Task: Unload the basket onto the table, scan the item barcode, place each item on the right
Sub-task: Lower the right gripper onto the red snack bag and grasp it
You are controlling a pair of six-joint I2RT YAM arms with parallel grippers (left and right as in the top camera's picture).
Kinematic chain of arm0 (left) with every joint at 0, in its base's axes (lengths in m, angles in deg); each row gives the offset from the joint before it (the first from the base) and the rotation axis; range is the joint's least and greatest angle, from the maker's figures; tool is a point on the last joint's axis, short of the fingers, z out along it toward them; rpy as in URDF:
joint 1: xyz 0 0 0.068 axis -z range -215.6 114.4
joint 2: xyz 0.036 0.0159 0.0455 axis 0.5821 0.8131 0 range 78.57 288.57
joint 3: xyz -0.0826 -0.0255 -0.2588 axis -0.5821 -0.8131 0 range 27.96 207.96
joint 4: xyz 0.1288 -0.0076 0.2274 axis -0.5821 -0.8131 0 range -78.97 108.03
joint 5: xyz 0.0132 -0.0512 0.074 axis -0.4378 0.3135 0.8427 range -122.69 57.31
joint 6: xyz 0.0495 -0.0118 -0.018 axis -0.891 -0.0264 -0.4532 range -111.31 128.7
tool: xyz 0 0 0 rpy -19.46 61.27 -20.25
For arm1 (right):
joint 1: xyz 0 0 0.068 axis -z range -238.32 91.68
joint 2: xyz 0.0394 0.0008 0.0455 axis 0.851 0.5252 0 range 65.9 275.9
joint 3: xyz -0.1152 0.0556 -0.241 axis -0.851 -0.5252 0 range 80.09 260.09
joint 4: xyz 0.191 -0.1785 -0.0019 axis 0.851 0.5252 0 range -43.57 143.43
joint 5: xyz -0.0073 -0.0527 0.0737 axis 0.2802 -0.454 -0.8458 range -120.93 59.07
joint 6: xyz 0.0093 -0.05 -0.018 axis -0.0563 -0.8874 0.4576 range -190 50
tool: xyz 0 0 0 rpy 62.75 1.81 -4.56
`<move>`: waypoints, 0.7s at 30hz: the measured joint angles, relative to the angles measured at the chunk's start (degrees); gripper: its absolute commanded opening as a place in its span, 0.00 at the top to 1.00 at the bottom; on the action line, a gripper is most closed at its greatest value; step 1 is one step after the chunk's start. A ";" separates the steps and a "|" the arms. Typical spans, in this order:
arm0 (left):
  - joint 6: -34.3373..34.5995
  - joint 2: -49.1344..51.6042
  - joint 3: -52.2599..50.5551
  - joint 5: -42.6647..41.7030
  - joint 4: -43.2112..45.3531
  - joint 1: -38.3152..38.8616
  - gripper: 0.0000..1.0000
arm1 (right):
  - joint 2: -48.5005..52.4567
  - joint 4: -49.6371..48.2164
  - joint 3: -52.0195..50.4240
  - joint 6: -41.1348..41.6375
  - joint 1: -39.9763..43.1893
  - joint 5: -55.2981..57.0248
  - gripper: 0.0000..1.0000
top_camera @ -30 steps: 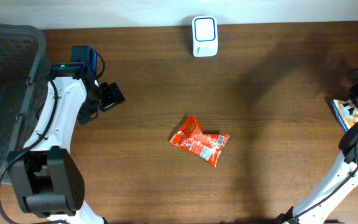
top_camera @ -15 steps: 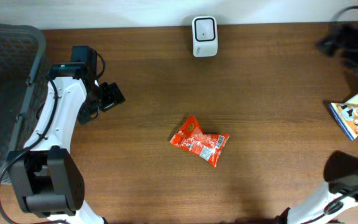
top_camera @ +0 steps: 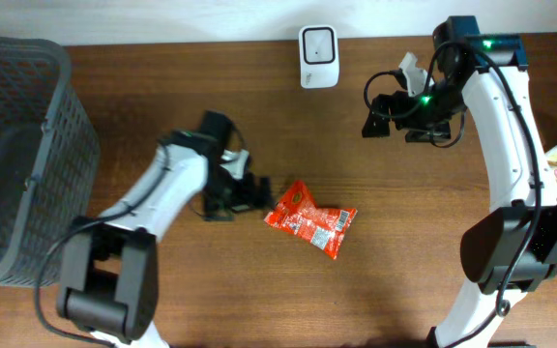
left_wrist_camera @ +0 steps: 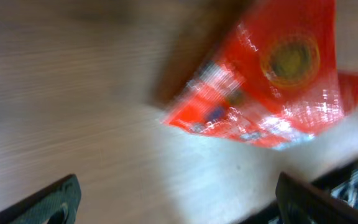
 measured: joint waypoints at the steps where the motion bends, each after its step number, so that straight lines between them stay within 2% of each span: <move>1: 0.26 0.11 -1.38 -0.70 2.19 2.45 0.02 | 0.00 0.37 0.00 0.00 -0.04 0.02 0.03; 3: 1.55 0.13 -2.38 -1.60 5.66 6.12 0.01 | 0.00 1.42 -0.04 0.00 -0.04 0.20 0.18; 6: 2.64 0.13 -2.47 -0.74 8.90 8.37 0.01 | -0.02 1.95 -1.90 -0.37 -0.20 0.42 0.18; 10: 3.28 0.13 -2.49 3.15 8.66 7.02 0.01 | 0.02 -1.01 -12.66 -1.36 -3.72 0.39 0.12; 16: 3.30 0.13 -2.49 5.01 6.67 -2.73 0.01 | 0.31 -17.00 -30.77 -2.14 -13.07 -0.81 0.12; 18: 3.30 0.13 -2.49 5.25 5.66 -3.87 0.01 | 0.31 -23.50 -35.95 -2.10 -14.91 -3.37 0.12; 21: 3.28 0.13 -2.49 5.25 5.55 -3.74 0.01 | 0.31 -26.10 -39.32 -2.36 -15.76 -4.48 0.12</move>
